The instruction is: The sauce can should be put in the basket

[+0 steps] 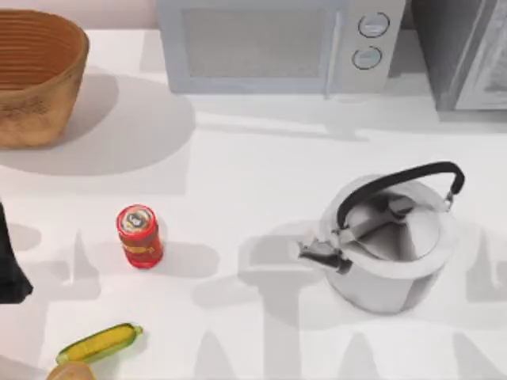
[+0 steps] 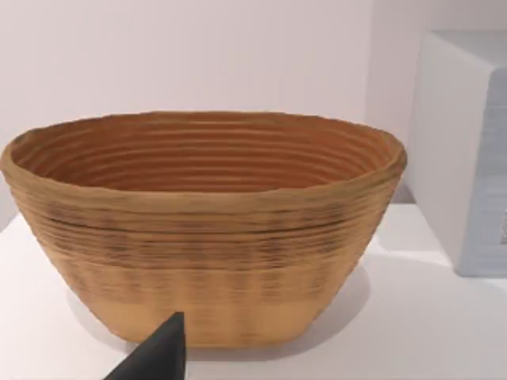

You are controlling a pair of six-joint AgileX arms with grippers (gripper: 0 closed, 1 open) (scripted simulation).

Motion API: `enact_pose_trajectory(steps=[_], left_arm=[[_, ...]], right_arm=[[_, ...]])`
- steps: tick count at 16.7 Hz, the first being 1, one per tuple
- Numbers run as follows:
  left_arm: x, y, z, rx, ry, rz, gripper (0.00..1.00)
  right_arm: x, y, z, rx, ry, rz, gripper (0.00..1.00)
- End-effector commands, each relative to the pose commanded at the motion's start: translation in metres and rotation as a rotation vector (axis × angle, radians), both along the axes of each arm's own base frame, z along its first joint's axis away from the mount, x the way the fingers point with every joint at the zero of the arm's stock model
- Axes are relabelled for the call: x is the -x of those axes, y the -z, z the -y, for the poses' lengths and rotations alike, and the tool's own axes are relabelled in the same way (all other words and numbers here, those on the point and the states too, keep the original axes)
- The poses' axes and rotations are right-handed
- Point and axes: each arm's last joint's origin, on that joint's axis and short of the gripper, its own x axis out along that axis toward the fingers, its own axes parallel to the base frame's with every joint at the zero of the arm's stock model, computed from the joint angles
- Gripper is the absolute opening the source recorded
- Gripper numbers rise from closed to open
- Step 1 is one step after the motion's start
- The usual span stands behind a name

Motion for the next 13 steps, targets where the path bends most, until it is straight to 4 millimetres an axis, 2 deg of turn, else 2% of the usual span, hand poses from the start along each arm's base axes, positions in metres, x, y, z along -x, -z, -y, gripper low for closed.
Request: enact_pose_trajectory(steps=[3,7,13], left_arm=[[-0.001,0.001,0.0,-0.007,-0.004,-0.015,1.0],[-0.005,0.003,-0.004,-0.096,-0.012,-0.148,1.0],[-0.024,-0.018,-0.008,-0.34,0.155,-0.376,1.0]], right_arm=[[0.0,0.0,0.0,0.0,0.0,0.0,1.0],[0.0,0.0,0.0,0.0,0.0,0.0,1.0],[0.0,0.0,0.0,0.0,0.0,0.0,1.0]])
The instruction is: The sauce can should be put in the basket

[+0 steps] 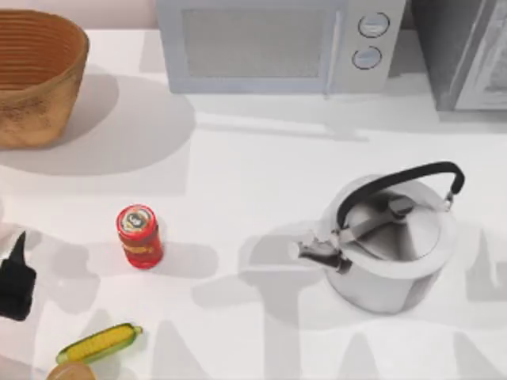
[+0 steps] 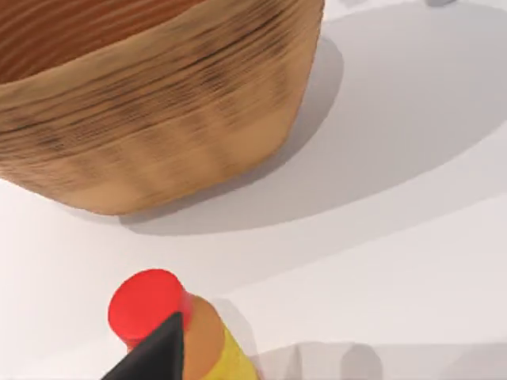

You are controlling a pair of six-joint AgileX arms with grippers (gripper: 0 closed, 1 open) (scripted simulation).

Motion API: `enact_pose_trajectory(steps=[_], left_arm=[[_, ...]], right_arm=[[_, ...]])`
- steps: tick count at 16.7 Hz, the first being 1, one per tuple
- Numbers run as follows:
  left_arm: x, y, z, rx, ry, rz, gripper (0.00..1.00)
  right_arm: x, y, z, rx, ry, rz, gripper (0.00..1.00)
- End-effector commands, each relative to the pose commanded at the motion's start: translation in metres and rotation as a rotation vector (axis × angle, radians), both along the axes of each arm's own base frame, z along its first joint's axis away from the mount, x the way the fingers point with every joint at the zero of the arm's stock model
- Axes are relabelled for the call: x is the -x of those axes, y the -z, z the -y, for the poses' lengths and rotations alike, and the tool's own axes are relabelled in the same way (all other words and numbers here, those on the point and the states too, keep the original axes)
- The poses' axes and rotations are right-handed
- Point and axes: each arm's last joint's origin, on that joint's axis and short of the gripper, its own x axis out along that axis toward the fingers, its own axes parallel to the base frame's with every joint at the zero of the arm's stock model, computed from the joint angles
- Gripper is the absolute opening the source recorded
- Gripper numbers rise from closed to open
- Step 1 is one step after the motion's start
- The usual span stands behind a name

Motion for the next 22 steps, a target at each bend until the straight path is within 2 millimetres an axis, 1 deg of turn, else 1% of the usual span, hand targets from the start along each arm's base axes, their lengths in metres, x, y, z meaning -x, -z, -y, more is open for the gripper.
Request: enact_pose_trajectory(steps=[2,5,9,12,16,19,22], left_arm=[[-0.012,-0.006,-0.001,-0.069,0.114,-0.09,1.0],[-0.036,-0.011,-0.003,-0.139,0.324,-0.216,1.0],[-0.075,-0.004,-0.007,-0.151,0.635,-0.328,1.0],[-0.104,0.011,-0.012,-0.102,0.849,-0.355,1.0],[-0.138,0.042,-0.019,0.014,1.06,-0.329,1.0],[-0.156,0.067,-0.023,0.105,1.153,-0.285,1.0],[-0.167,0.087,-0.026,0.175,1.201,-0.242,1.0]], right_arm=[[0.0,0.0,0.0,0.0,0.0,0.0,1.0],[0.0,0.0,0.0,0.0,0.0,0.0,1.0],[0.0,0.0,0.0,0.0,0.0,0.0,1.0],[0.0,0.0,0.0,0.0,0.0,0.0,1.0],[0.0,0.0,0.0,0.0,0.0,0.0,1.0],[0.0,0.0,0.0,0.0,0.0,0.0,1.0],[0.0,0.0,0.0,0.0,0.0,0.0,1.0]])
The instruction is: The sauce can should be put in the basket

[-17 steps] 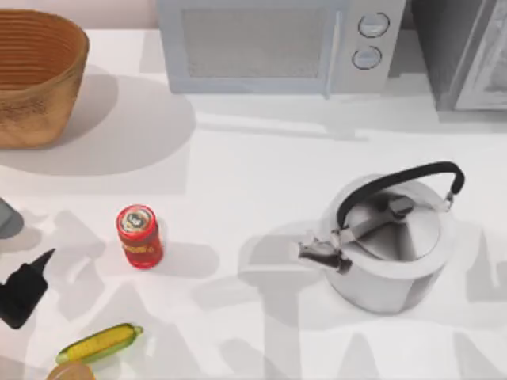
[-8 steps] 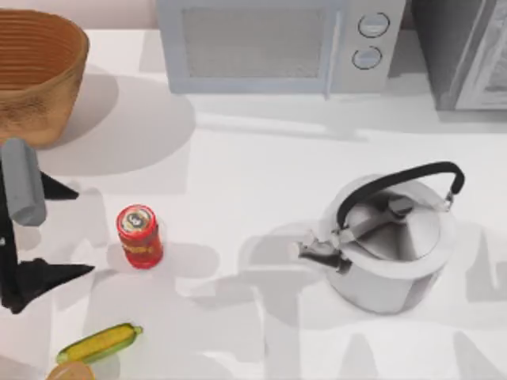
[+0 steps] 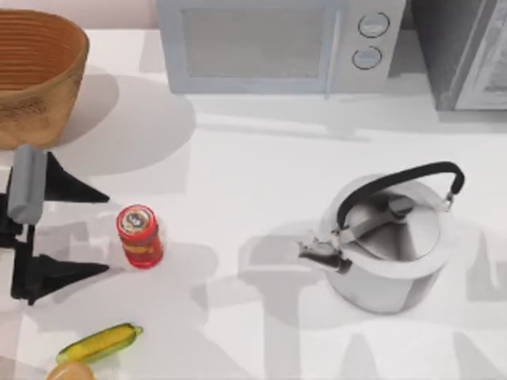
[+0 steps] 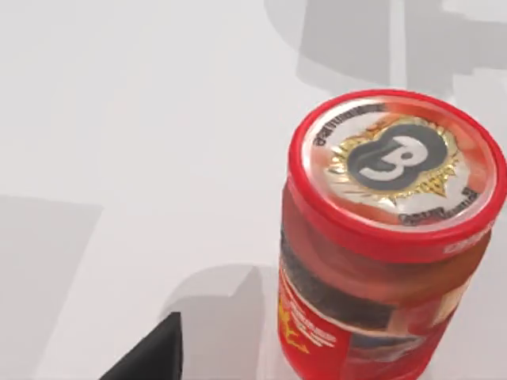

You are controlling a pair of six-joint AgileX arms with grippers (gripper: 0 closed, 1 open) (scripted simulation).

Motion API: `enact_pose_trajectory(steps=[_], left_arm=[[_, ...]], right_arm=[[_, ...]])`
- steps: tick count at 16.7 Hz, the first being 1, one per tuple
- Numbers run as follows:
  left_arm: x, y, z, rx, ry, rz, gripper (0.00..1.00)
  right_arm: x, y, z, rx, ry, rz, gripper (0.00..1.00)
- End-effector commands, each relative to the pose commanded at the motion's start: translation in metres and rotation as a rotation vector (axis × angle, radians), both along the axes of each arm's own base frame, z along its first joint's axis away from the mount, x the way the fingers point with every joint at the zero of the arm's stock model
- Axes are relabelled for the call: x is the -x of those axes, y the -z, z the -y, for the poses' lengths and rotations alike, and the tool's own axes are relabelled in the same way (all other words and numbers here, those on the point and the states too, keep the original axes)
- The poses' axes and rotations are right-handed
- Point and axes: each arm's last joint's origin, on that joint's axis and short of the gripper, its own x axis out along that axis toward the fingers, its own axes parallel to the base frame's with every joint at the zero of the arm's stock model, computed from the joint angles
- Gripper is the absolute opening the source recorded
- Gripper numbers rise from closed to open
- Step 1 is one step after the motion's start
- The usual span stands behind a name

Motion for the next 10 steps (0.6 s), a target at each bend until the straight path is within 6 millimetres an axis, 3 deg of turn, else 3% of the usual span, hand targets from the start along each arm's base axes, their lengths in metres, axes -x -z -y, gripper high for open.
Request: enact_pose_trajectory(steps=[4,10], left_arm=[[-0.0041,0.0112,-0.0012,0.044,0.013,-0.003,1.0],[-0.0068,0.0064,0.0007,0.04,0.015,0.011,1.0]], right_arm=[[0.0,0.0,0.0,0.0,0.0,0.0,1.0],[0.0,0.0,0.0,0.0,0.0,0.0,1.0]])
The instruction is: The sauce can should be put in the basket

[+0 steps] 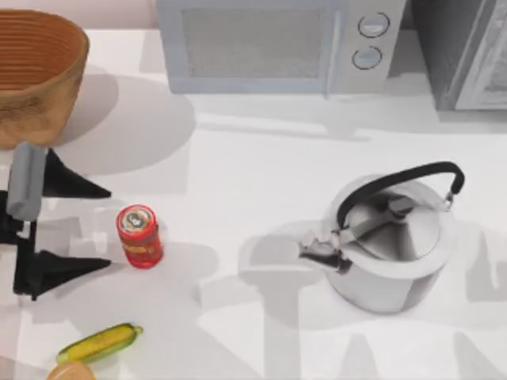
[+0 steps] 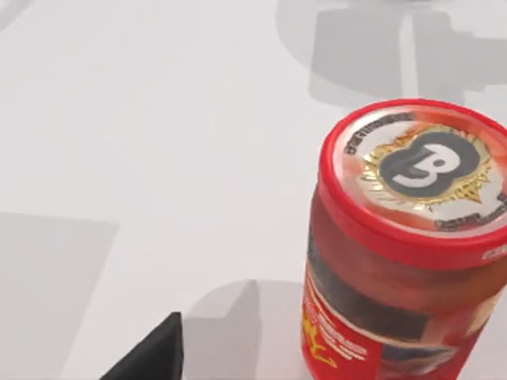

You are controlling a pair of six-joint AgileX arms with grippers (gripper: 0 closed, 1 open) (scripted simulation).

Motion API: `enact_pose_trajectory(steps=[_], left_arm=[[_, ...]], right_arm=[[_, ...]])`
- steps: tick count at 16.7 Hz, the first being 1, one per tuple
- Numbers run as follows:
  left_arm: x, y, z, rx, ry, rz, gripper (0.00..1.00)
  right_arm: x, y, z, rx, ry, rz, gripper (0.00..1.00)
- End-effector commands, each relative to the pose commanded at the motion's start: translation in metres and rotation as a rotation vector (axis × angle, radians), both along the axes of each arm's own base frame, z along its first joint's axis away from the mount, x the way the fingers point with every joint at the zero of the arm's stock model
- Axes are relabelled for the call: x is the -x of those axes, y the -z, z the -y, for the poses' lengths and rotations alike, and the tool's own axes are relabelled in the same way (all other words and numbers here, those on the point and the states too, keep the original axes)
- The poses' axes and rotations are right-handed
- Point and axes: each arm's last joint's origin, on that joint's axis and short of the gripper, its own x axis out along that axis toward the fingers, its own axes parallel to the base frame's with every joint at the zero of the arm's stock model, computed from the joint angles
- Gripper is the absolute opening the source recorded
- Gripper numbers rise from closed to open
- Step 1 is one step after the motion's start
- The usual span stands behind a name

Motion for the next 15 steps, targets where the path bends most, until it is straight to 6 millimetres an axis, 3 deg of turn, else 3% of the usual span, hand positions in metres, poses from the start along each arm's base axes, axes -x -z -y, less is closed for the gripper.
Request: enact_pose_trajectory(steps=[7,15], left_arm=[[-0.006,-0.001,0.026,0.003,-0.005,-0.011,1.0],[-0.007,0.024,0.057,0.004,-0.001,-0.013,1.0]], right_arm=[[0.0,0.0,0.0,0.0,0.0,0.0,1.0],[0.0,0.0,0.0,0.0,0.0,0.0,1.0]])
